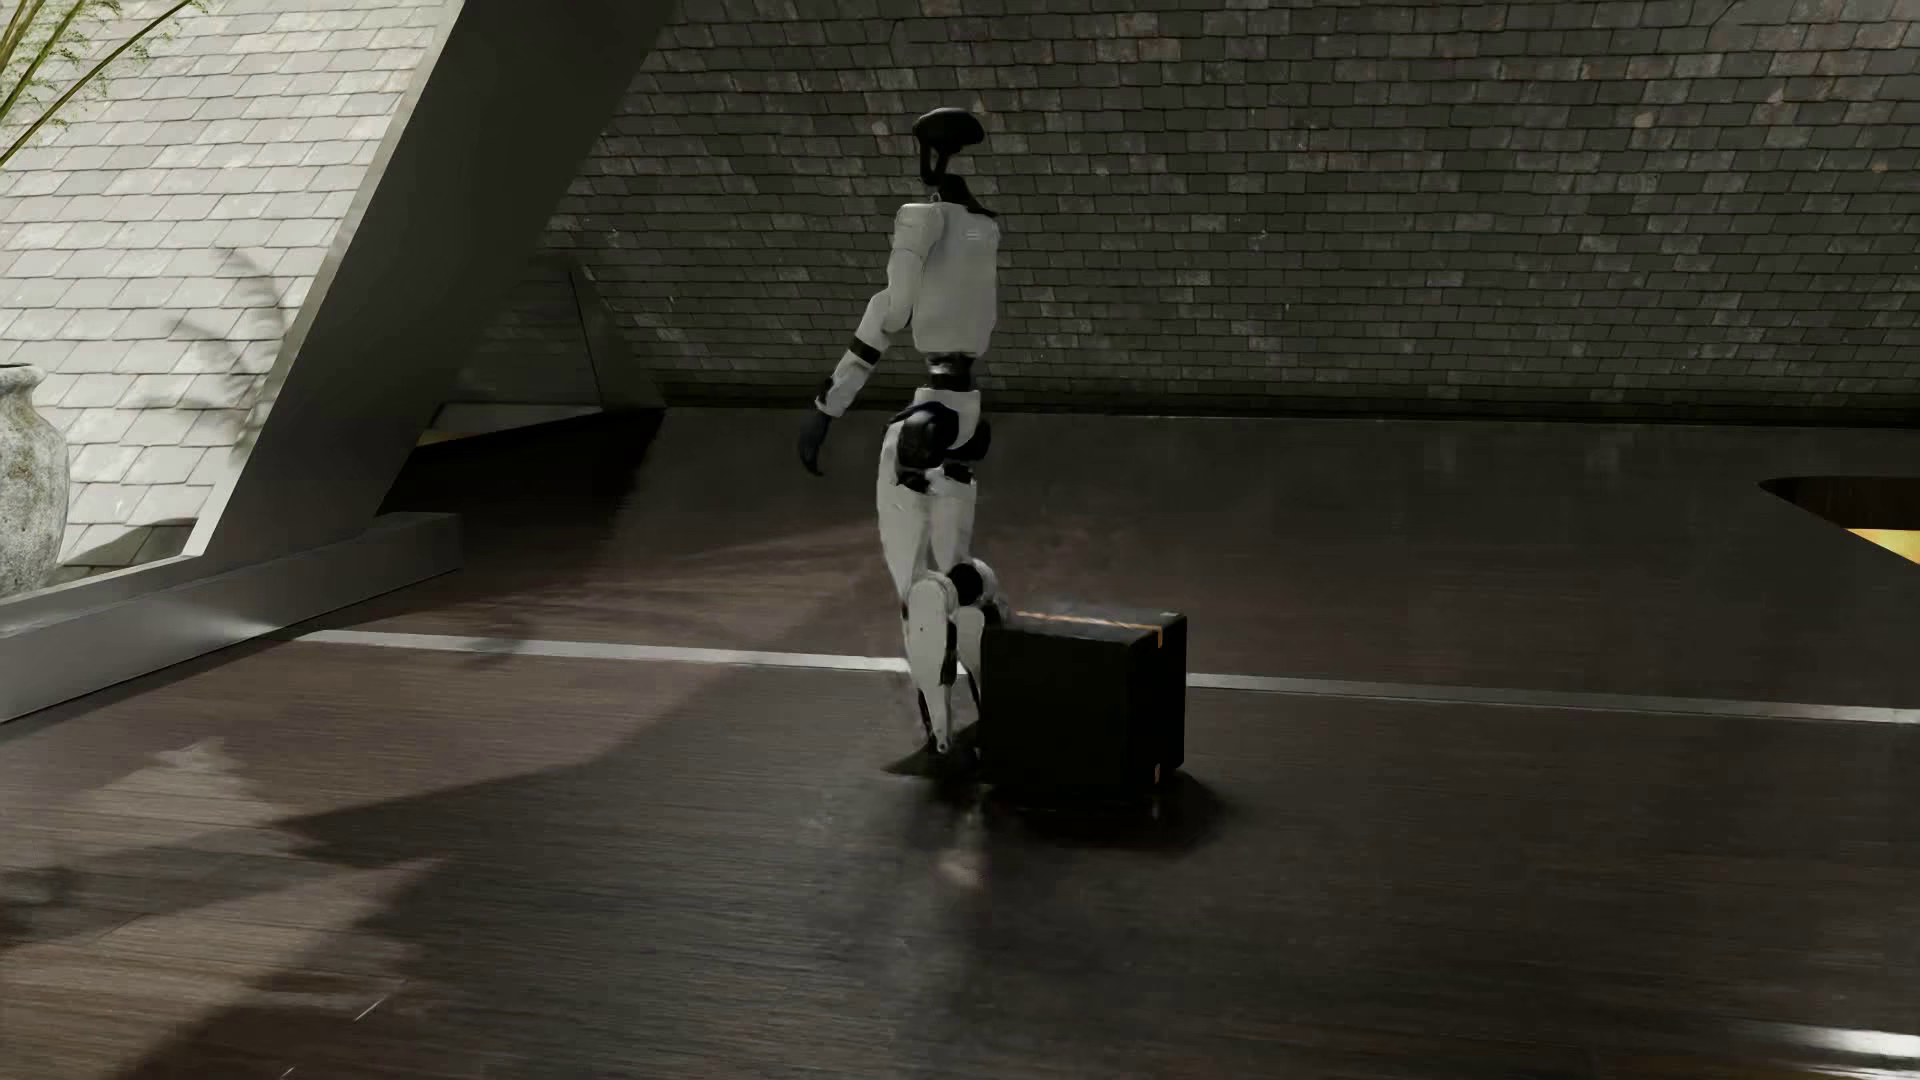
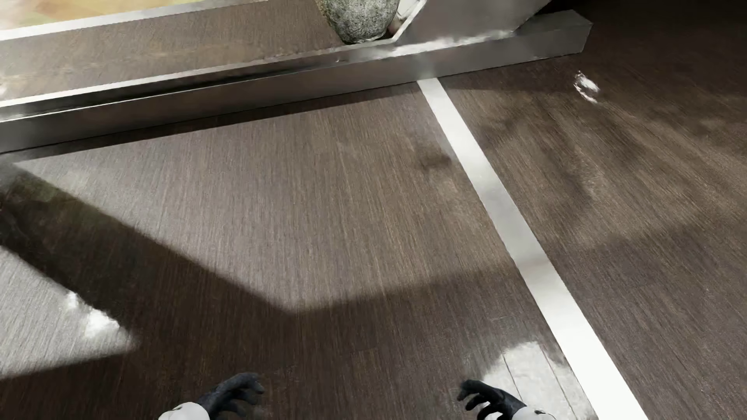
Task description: Rest on the dark box
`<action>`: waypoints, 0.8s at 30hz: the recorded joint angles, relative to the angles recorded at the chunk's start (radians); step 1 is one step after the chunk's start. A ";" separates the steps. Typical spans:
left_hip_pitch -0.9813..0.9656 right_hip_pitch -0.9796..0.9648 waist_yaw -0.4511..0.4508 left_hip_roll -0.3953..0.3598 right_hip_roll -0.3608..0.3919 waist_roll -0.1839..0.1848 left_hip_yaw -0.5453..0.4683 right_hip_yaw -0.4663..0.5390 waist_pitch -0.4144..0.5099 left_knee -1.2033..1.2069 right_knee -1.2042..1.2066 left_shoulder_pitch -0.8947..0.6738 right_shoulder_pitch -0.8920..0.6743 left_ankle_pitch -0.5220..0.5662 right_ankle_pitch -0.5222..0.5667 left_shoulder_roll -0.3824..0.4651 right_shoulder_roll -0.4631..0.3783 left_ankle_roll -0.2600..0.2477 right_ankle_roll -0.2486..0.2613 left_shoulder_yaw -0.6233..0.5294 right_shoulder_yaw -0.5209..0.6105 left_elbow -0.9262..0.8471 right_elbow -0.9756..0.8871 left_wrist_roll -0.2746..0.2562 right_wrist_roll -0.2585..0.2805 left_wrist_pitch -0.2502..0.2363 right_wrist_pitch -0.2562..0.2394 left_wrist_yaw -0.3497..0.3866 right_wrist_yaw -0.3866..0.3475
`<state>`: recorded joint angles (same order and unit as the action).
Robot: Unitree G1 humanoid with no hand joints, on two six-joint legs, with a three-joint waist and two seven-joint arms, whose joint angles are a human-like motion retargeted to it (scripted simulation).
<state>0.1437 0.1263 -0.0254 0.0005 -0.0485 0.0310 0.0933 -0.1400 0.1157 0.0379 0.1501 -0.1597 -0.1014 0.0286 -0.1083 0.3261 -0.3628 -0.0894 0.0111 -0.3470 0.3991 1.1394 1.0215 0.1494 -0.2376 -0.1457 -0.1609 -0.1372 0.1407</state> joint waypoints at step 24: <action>0.086 0.061 -0.010 0.000 -0.003 0.002 -0.002 0.011 -0.105 -0.037 0.001 0.118 0.083 -0.035 -0.035 -0.066 0.024 0.004 -0.010 0.061 -0.030 0.064 0.077 -0.011 -0.001 0.021 0.032 -0.001 0.004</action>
<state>0.2301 0.1877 -0.0354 0.0006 -0.0516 0.0333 0.0918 -0.1288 0.0109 0.0005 0.1507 -0.0416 -0.0188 -0.0060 -0.1432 0.2600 -0.3389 -0.0854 0.0013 -0.2862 0.3695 1.2038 1.0981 0.1384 -0.2389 -0.1247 -0.1293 -0.1383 0.1448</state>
